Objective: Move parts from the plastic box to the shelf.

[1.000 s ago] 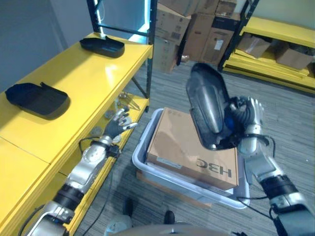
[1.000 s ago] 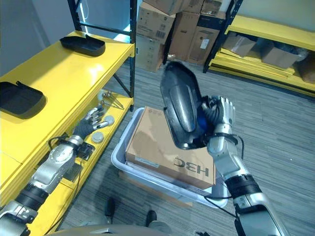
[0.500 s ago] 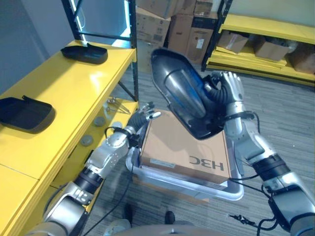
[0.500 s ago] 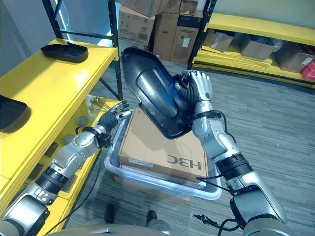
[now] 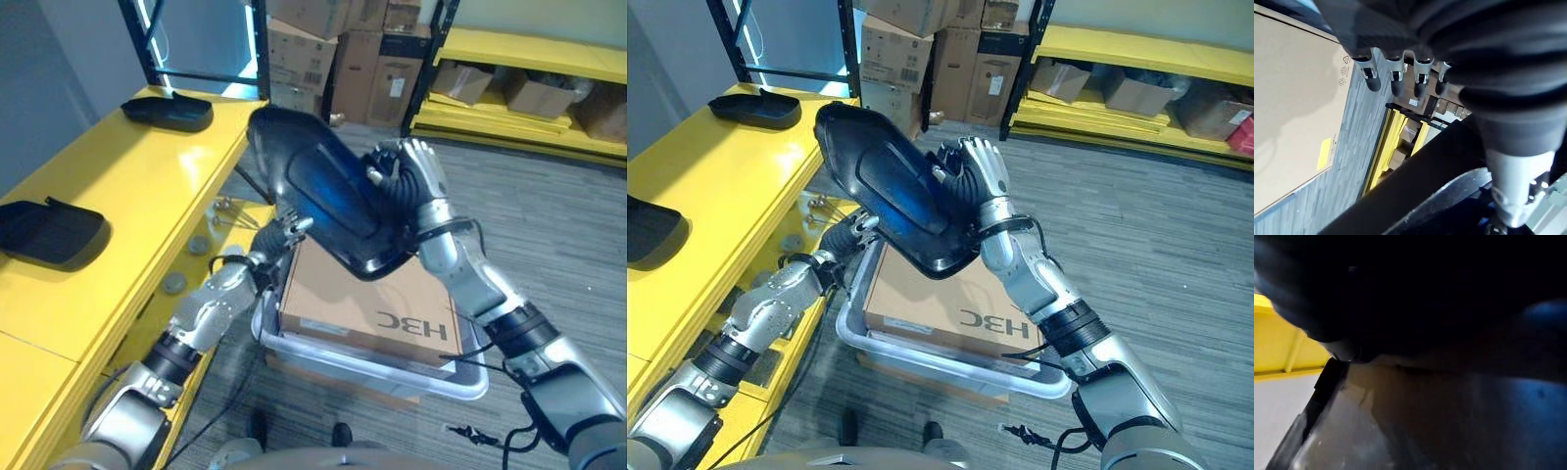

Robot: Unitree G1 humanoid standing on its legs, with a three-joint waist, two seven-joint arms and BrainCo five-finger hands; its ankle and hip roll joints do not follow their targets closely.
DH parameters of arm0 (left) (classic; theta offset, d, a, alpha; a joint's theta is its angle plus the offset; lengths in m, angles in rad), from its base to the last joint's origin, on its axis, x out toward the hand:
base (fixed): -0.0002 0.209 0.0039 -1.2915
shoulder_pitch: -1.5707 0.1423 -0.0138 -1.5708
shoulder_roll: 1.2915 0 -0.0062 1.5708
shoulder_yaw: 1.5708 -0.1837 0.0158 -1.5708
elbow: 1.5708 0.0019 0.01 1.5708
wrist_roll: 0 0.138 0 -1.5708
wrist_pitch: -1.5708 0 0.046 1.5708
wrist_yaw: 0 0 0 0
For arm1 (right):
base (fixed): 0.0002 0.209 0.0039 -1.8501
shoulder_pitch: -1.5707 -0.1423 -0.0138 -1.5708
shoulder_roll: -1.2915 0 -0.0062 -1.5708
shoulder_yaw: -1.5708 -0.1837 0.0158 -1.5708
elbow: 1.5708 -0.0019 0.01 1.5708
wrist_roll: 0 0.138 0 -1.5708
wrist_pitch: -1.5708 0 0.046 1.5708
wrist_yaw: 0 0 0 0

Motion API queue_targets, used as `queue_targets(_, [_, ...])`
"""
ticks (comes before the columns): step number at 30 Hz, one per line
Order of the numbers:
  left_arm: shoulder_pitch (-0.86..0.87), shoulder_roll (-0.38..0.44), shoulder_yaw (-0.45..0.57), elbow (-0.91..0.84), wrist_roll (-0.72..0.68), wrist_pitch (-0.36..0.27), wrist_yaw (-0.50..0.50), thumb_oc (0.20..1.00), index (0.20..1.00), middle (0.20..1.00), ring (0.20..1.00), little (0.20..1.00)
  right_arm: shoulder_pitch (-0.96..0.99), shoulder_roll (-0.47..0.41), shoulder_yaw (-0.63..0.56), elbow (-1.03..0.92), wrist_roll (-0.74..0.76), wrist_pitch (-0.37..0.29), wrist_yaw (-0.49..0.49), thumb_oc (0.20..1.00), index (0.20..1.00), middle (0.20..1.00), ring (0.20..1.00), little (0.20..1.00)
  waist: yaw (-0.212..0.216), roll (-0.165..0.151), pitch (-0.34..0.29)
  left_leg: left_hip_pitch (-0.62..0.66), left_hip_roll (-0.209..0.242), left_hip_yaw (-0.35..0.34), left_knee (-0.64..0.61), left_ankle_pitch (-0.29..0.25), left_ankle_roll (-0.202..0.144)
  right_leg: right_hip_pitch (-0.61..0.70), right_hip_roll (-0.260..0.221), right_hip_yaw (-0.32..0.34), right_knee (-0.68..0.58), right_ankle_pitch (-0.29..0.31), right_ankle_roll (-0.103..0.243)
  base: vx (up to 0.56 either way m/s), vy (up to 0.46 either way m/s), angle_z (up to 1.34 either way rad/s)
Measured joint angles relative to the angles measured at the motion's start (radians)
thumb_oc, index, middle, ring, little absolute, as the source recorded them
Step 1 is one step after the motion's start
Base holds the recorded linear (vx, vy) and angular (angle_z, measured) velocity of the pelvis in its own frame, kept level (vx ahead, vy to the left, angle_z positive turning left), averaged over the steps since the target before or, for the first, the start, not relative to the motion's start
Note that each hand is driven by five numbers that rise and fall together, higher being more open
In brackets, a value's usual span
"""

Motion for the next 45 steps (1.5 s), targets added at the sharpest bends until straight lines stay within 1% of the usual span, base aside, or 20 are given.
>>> queue_targets(1, [0.0,0.004,0.0,0.0,-0.011,-0.004,-0.003,1.0,1.0,1.0,1.0,1.0,0.0,0.001,0.0,0.0,0.013,0.0,0.013,0.2,0.2,0.2,0.2,0.2,0.001,0.001,0.0,0.0,0.0,0.0,0.0,0.0,0.0,0.0,0.0,0.0,0.0,0.0,0.0,0.0,0.0,0.0])
queue_targets(2, [0.0,-0.003,0.001,0.0,-0.023,-0.008,-0.004,0.95,0.95,0.95,0.95,0.95,0.0,0.002,0.0,0.0,0.019,0.0,0.018,0.2,0.2,0.2,0.2,0.2,0.003,0.001,-0.001,0.0,0.0,0.0,0.0,0.0,0.0,0.0,0.0,0.0,0.0,0.0,0.0,0.0,0.0,0.0])
queue_targets(3, [0.0,-0.005,0.001,-0.002,-0.044,-0.012,-0.004,0.536,0.536,0.536,0.536,0.536,0.0,0.006,0.0,0.0,0.037,0.0,0.021,0.2,0.2,0.2,0.2,0.2,0.004,0.001,-0.001,0.0,0.0,0.0,0.001,0.0,0.0,0.0,0.0,0.0,0.0,0.0,0.0,0.0,0.0,0.0])
queue_targets(4, [0.0,-0.014,0.002,-0.006,-0.061,-0.033,0.003,0.2,0.2,0.2,0.2,0.2,0.0,0.017,-0.007,0.001,0.059,0.0,0.021,0.2,0.2,0.2,0.2,0.2,0.004,0.001,-0.001,0.0,0.0,0.0,0.001,0.0,0.0,0.0,0.0,0.0,-0.001,0.0,0.0,0.0,0.0,0.0])
queue_targets(8, [0.0,-0.067,0.014,-0.037,-0.079,-0.111,0.006,0.2,0.2,0.2,0.2,0.2,0.001,0.056,-0.03,-0.001,0.104,0.0,0.025,0.2,0.2,0.2,0.2,0.2,0.003,0.001,-0.001,0.001,0.0,0.001,0.001,0.0,-0.001,0.0,0.0,0.001,-0.001,0.0,0.0,0.0,0.0,0.0])
queue_targets(11, [0.002,-0.106,0.027,-0.04,-0.076,-0.164,0.051,0.2,0.2,0.2,0.2,0.2,0.005,0.11,-0.043,-0.013,0.152,0.0,0.023,0.2,0.2,0.2,0.2,0.2,-0.004,0.001,-0.001,0.001,0.001,0.003,0.001,0.0,-0.001,-0.001,0.001,0.002,-0.001,0.0,0.001,0.01,-0.006,-0.01])
queue_targets(14, [0.009,-0.112,0.026,-0.04,-0.064,-0.21,0.085,0.2,0.2,0.2,0.2,0.2,0.032,0.14,-0.041,-0.068,0.159,0.0,0.024,0.2,0.2,0.2,0.2,0.2,-0.009,0.001,-0.001,0.002,0.002,0.007,0.002,0.001,-0.005,-0.001,0.001,0.002,0.0,0.0,0.001,0.01,-0.008,-0.02])
queue_targets(19, [0.023,-0.11,0.027,-0.04,-0.053,-0.253,0.113,0.2,0.2,0.2,0.2,0.2,0.037,0.178,-0.037,-0.073,0.191,-0.001,0.04,0.2,0.2,0.2,0.2,0.2,-0.008,0.001,-0.001,0.003,0.001,0.008,0.002,0.002,-0.006,-0.001,0.0,0.003,0.002,0.0,0.001,0.03,-0.013,-0.01])
queue_targets(22, [0.052,-0.106,0.027,-0.058,0.021,-0.267,0.115,0.2,0.2,0.2,0.2,0.2,0.047,0.18,-0.036,-0.077,0.25,-0.001,0.083,0.2,0.2,0.2,0.2,0.2,-0.003,0.001,-0.001,0.002,0.001,0.009,0.001,0.002,-0.006,-0.001,0.0,0.003,0.002,0.0,0.001,0.0,0.0,0.0])
queue_targets(28, [0.07,-0.086,0.009,-0.072,0.088,-0.292,0.12,0.2,0.2,0.2,0.2,0.2,0.08,0.179,-0.037,-0.089,0.363,-0.003,0.134,0.2,0.2,0.2,0.2,0.2,0.005,0.001,-0.001,0.001,0.001,0.009,0.002,0.003,-0.006,-0.001,0.0,0.003,0.003,0.0,0.001,0.0,0.0,0.0])
queue_targets(29, [0.07,-0.084,0.007,-0.072,0.103,-0.3,0.124,0.2,0.2,0.2,0.2,0.2,0.08,0.179,-0.037,-0.089,0.383,-0.003,0.146,1.0,1.0,1.0,1.0,1.0,0.005,0.0,-0.001,0.001,0.001,0.009,0.002,0.003,-0.006,-0.002,0.0,0.003,0.003,0.0,0.001,0.0,0.0,0.0])
queue_targets(31, [0.076,-0.069,0.004,-0.074,0.209,-0.347,0.17,0.2,0.2,0.2,0.2,0.2,0.099,0.17,-0.036,-0.088,0.486,-0.003,0.198,1.0,1.0,1.0,1.0,1.0,0.008,-0.002,-0.003,0.001,0.001,0.009,0.002,0.003,-0.007,-0.001,0.001,0.003,0.003,0.001,0.0,0.0,0.0,0.0])
queue_targets(33, [0.078,-0.061,0.006,-0.083,0.301,-0.37,0.214,0.2,0.2,0.2,0.2,0.2,0.126,0.163,-0.026,-0.088,0.557,-0.004,0.249,1.0,1.0,1.0,1.0,1.0,0.011,-0.005,-0.008,0.001,0.002,0.009,0.002,0.003,-0.007,-0.002,0.002,0.003,0.003,0.001,0.0,0.0,0.0,0.0])
queue_targets(34, [0.08,-0.035,0.011,-0.085,0.366,-0.386,0.245,0.2,0.2,0.2,0.2,0.2,0.158,0.16,-0.013,-0.09,0.619,-0.018,0.279,1.0,1.0,1.0,1.0,1.0,0.009,-0.008,-0.014,0.001,0.003,0.009,0.002,0.002,-0.007,-0.002,0.002,0.003,0.003,0.001,0.0,0.0,0.0,0.0])
queue_targets(37, [0.088,-0.018,0.01,-0.09,0.468,-0.417,0.271,0.2,0.2,0.2,0.2,0.2,0.232,0.178,-0.012,-0.118,0.699,-0.051,0.303,1.0,1.0,1.0,1.0,1.0,0.01,-0.008,-0.015,0.002,0.002,0.009,0.002,0.002,-0.007,-0.001,0.001,0.003,0.003,0.001,0.0,0.0,0.0,0.0])
queue_targets(38, [0.098,-0.02,0.008,-0.091,0.528,-0.433,0.287,0.2,0.2,0.2,0.2,0.2,0.283,0.209,-0.034,-0.122,0.723,-0.081,0.31,1.0,1.0,1.0,1.0,1.0,0.009,-0.009,-0.016,0.002,0.001,0.009,0.002,0.001,-0.007,-0.002,0.001,0.004,0.003,0.0,0.001,0.0,0.0,0.0])
queue_targets(40, [0.119,-0.021,0.018,-0.091,0.585,-0.462,0.325,0.2,0.2,0.2,0.2,0.2,0.353,0.239,-0.051,-0.149,0.785,-0.1,0.322,1.0,1.0,1.0,1.0,1.0,0.004,-0.01,-0.016,0.001,0.001,0.011,0.001,0.001,-0.007,-0.004,0.0,0.006,0.003,-0.002,0.002,-0.03,0.027,-0.05])
queue_targets(43, [0.13,-0.016,0.075,-0.099,0.708,-0.487,0.399,0.2,0.2,0.2,0.2,0.2,0.496,0.251,-0.08,-0.197,0.669,-0.178,0.283,1.0,1.0,1.0,1.0,1.0,-0.018,-0.011,-0.016,0.001,0.002,0.02,-0.003,-0.009,-0.008,-0.009,-0.001,0.009,0.001,-0.005,0.007,-0.01,0.057,-0.07])
queue_targets(44, [0.173,0.0,0.117,-0.122,0.756,-0.514,0.434,0.2,0.2,0.2,0.2,0.2,0.57,0.274,-0.163,-0.208,0.659,-0.229,0.268,1.0,1.0,1.0,1.0,1.0,-0.033,-0.011,-0.016,0.001,0.002,0.025,-0.003,-0.012,-0.008,-0.01,-0.001,0.014,0.001,-0.009,0.003,-0.07,0.092,-0.13])
queue_targets(45, [0.19,0.006,0.137,-0.122,0.773,-0.527,0.451,0.2,0.2,0.2,0.2,0.2,0.601,0.276,-0.199,-0.208,0.66,-0.245,0.254,1.0,1.0,1.0,1.0,1.0,-0.043,-0.011,-0.016,0.001,0.002,0.028,-0.003,-0.013,-0.009,-0.017,-0.001,0.022,-0.001,-0.01,0.001,-0.03,0.081,-0.18])
